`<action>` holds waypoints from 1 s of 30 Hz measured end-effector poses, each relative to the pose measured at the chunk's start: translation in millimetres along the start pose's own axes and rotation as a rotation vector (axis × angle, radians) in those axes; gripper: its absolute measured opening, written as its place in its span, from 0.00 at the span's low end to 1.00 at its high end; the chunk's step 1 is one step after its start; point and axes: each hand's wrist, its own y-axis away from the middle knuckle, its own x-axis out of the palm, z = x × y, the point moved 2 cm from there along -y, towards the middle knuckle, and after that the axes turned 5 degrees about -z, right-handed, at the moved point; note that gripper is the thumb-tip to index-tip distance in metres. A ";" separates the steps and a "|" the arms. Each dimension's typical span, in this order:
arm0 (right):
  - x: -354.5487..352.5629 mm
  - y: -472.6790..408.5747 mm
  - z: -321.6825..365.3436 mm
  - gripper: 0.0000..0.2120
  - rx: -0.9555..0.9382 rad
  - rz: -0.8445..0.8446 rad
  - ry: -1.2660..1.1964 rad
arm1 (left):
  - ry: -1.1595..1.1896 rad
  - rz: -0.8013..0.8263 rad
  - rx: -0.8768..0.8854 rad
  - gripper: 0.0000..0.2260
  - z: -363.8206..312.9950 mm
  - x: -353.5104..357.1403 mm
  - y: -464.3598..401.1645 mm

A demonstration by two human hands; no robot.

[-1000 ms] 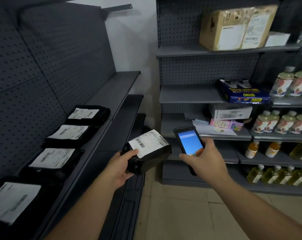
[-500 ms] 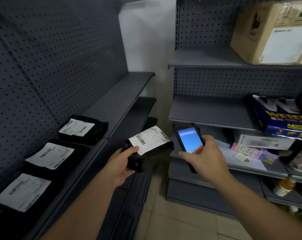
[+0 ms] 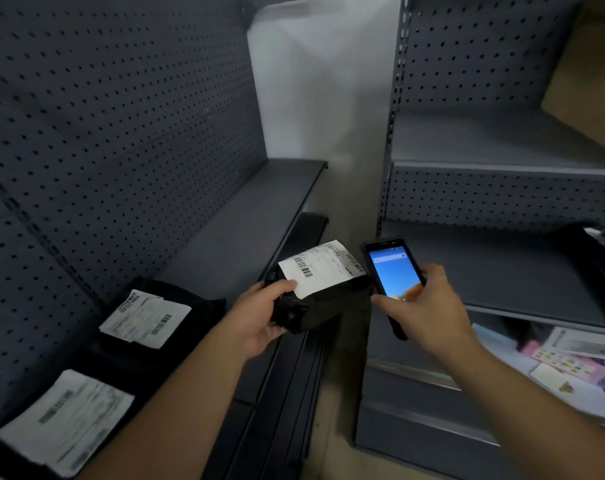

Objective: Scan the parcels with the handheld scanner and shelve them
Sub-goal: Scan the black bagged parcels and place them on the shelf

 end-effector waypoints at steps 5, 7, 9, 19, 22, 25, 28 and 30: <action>29.6 -44.0 9.8 0.41 -0.011 0.053 -0.006 | -0.006 -0.022 -0.002 0.14 -25.5 -5.9 -33.3; 39.8 -65.3 16.2 0.41 -0.038 0.084 -0.030 | -0.006 -0.049 0.002 0.14 -33.6 -10.1 -45.2; 48.3 -84.1 26.0 0.39 -0.065 0.119 -0.048 | 0.006 -0.083 0.015 0.15 -41.6 -13.7 -55.0; 97.3 -141.9 63.6 0.42 -0.160 0.250 -0.095 | -0.068 -0.326 0.069 0.14 -85.1 -54.6 -77.5; 115.0 -145.2 67.8 0.43 -0.165 0.295 -0.091 | -0.115 -0.385 0.070 0.10 -101.0 -78.9 -82.9; 130.7 -150.6 75.2 0.43 -0.157 0.308 -0.087 | -0.143 -0.439 0.051 0.09 -116.6 -106.5 -92.3; 142.9 -156.0 82.9 0.43 -0.155 0.296 -0.082 | -0.204 -0.428 0.002 0.12 -127.5 -135.8 -108.1; 150.2 -158.3 87.2 0.43 -0.154 0.285 -0.081 | -0.265 -0.400 -0.034 0.15 -133.8 -152.4 -119.1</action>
